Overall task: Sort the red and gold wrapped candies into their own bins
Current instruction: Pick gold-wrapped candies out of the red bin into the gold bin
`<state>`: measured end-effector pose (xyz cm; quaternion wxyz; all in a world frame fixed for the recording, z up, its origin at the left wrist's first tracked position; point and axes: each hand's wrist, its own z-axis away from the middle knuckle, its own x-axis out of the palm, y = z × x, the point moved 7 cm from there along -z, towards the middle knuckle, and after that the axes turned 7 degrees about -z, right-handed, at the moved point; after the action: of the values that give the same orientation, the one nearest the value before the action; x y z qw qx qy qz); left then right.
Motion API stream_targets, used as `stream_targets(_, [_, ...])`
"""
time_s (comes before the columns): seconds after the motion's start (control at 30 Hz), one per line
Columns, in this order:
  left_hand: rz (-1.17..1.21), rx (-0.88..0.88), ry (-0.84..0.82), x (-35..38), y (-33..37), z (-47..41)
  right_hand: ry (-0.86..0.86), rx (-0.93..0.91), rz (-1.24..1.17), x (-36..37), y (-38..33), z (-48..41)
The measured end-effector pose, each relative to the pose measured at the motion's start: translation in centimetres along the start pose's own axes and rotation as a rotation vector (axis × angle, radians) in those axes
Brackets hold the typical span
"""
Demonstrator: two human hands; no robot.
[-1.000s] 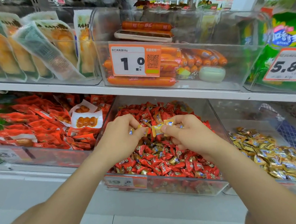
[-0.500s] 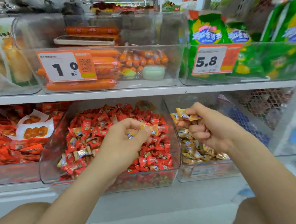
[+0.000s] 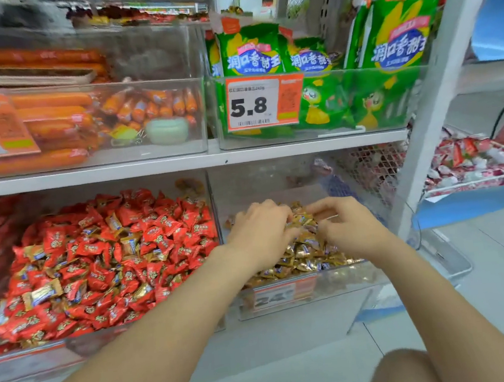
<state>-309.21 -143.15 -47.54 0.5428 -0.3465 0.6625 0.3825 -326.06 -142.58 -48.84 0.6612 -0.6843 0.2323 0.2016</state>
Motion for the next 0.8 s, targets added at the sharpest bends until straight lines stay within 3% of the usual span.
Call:
stream_targets(0.13, [-0.165,0.13,0.194,-3.3,0.0,3.5,0.053,-0.09,0.037,0.8,-3.5,1.0])
stream_targets(0.2, [-0.113,0.159,0.339,-5.3,-1.2,7.1,0.046,-0.172,0.027,2.5,-6.7,2.1])
stream_targets(0.27, [-0.041,0.081,0.389,-6.5,-4.6,10.3,0.032,-0.259,0.02,5.0,-10.4,3.3])
stream_targets(0.4, [-0.011,-0.204,0.302,-6.4,-14.0,15.4,-0.153,-0.418,0.122,12.2,-16.1,5.5])
stream_targets(0.53, [-0.06,-0.49,0.152,-5.6,-21.8,20.0,-0.17,-0.454,0.509,16.7,-18.4,5.0])
stream_targets(0.6, [-0.109,-0.589,0.1,-6.0,-23.5,21.3,-0.251,-0.552,0.488,18.6,-19.8,4.9])
stream_targets(0.7, [0.006,-0.613,0.028,-5.7,-25.4,22.3,-0.526,-0.542,0.407,22.7,-19.6,5.2])
stream_targets(0.8, [0.021,-0.518,-0.093,-4.6,-26.5,22.5,-0.548,-0.539,0.48,25.1,-19.0,4.6])
